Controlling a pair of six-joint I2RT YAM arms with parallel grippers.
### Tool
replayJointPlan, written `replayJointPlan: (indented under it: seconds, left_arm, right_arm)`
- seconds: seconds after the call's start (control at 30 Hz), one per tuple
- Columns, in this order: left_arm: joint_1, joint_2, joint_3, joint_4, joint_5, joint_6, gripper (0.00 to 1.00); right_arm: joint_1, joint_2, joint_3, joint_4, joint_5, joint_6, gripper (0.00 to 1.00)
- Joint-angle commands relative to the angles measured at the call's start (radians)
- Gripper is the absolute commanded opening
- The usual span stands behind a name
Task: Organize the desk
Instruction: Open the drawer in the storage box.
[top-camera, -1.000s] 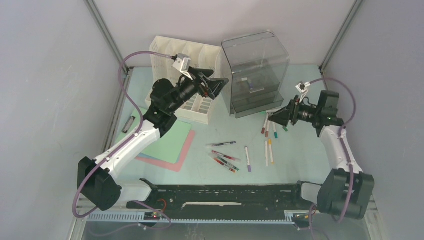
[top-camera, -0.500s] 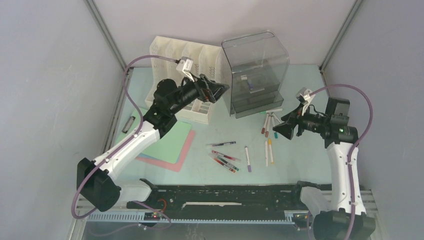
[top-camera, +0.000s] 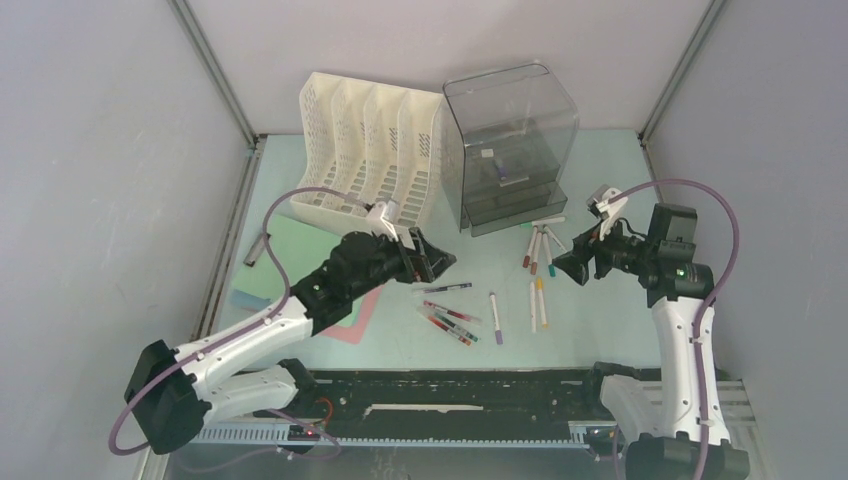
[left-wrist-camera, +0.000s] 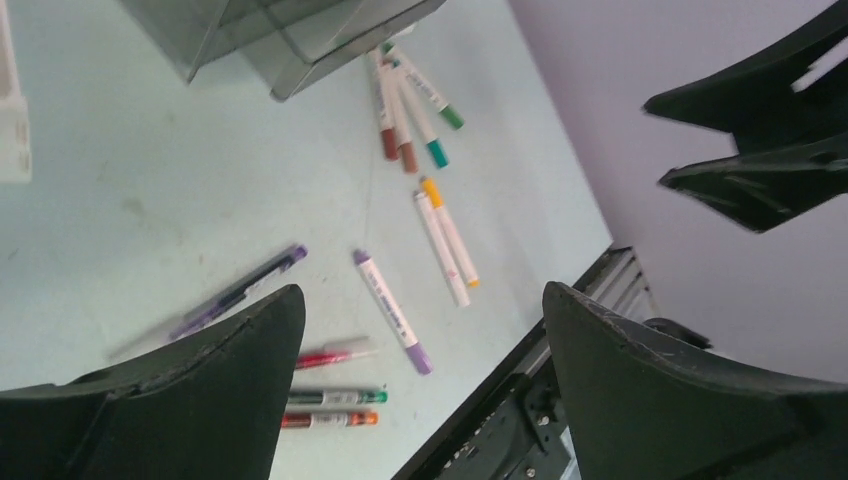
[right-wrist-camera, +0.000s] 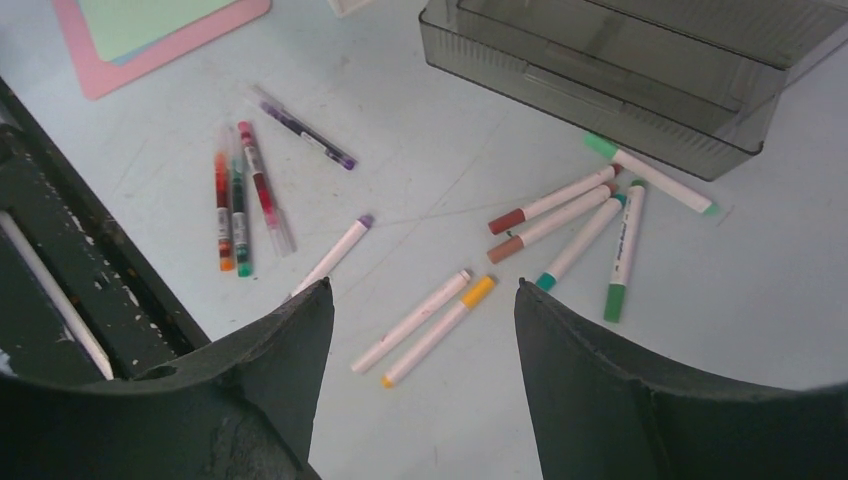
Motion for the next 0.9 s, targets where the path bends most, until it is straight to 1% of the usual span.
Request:
replayJointPlan:
  seconds: [0.0,0.17,0.33,0.4,0.5,0.67,0.87]
  left_arm:
    - [-0.083,-0.025,0.002,-0.064,-0.217,-0.021,0.95]
    - [-0.159,0.007,0.003,-0.092,-0.327,-0.035,0.95]
    - [-0.236,0.116,0.015,-0.045,-0.494,-0.086,0.94]
    - [-0.249,0.183,0.053,-0.048,-0.497,-0.104,0.92]
    - [-0.273,0.263,0.134,-0.111,-0.507,-0.099,0.91]
    - [-0.316,0.329,0.173,-0.153,-0.551,-0.080,0.92]
    - [-0.347,0.415,0.244,-0.269,-0.582,-0.043,0.92]
  right_arm:
    - [0.030,-0.018,0.001,0.014,0.076,-0.037,0.74]
    - [0.056,-0.002,0.001,0.011,0.110,-0.047,0.74]
    - [0.070,0.002,-0.003,0.012,0.142,-0.055,0.74]
    - [0.067,0.005,-0.005,0.015,0.148,-0.054,0.74]
    - [0.069,0.012,-0.005,0.021,0.164,-0.053,0.75]
    - [0.058,0.014,-0.005,0.019,0.165,-0.053,0.74]
    - [0.039,0.005,-0.005,0.016,0.150,-0.054,0.75]
